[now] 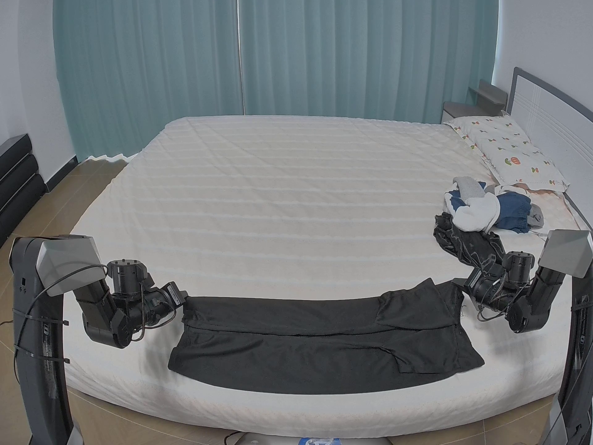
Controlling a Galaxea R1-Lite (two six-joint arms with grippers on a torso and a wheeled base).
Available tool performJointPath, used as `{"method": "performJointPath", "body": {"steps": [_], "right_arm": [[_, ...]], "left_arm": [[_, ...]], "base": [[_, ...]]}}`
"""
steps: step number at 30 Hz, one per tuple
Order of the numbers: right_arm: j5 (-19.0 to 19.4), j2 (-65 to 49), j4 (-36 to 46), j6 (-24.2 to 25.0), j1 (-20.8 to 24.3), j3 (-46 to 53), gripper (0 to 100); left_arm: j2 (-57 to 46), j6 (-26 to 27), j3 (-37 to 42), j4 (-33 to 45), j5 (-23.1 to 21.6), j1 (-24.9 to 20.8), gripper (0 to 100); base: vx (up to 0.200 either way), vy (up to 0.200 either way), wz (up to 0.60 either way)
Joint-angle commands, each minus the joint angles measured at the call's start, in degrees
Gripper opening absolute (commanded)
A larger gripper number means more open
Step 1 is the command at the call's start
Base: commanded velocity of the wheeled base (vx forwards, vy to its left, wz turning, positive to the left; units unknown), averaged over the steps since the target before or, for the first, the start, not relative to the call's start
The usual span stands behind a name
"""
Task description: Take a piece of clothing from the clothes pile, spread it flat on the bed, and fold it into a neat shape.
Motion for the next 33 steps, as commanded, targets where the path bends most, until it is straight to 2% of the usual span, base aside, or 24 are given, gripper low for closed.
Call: {"method": "performJointPath", "body": {"steps": [1,2,3,12,15,19,24,30,33], "right_arm": [[-0.04,1.80,0.12,0.02,0.07,-0.87,0],[-0.04,1.88,0.21,0.02,0.16,-1.05,0],[-0.04,1.80,0.30,0.02,0.16,-1.14,100],[-0.66,-3.13,-0.50,0.02,-0.28,2.91,100],[-0.39,-5.67,-0.58,0.02,-0.54,5.19,100],[-0.48,-6.38,-1.37,0.02,-0.01,7.21,100],[-0.57,-6.20,-2.08,-0.07,0.43,8.09,100],[-0.57,-6.29,-2.16,0.02,0.51,8.18,100],[-0.57,-6.20,-2.16,0.02,0.51,8.18,100]], "left_arm": [[0.00,0.17,0.27,-0.02,0.03,0.00,0],[0.00,0.25,0.35,-0.02,0.03,0.00,0],[0.00,0.34,0.53,-0.11,0.03,0.00,100],[-0.26,-0.01,1.06,-0.20,0.20,0.09,100],[-1.23,-0.80,1.50,-0.20,1.70,0.35,100],[-7.03,-3.88,6.24,-0.20,1.26,-0.26,100],[-10.72,-3.52,10.64,-0.20,0.91,-3.34,100],[-13.27,-4.76,10.02,-1.69,5.12,-6.15,100],[-14.41,-8.80,9.93,-2.22,8.99,-9.76,100]], "base": [[0.000,0.000,0.00],[0.000,0.000,0.00],[0.000,0.000,0.00],[0.000,0.000,0.00],[0.000,0.000,0.00],[0.000,0.000,0.00],[0.000,0.000,0.00],[0.000,0.000,0.00],[0.000,0.000,0.00]]}}
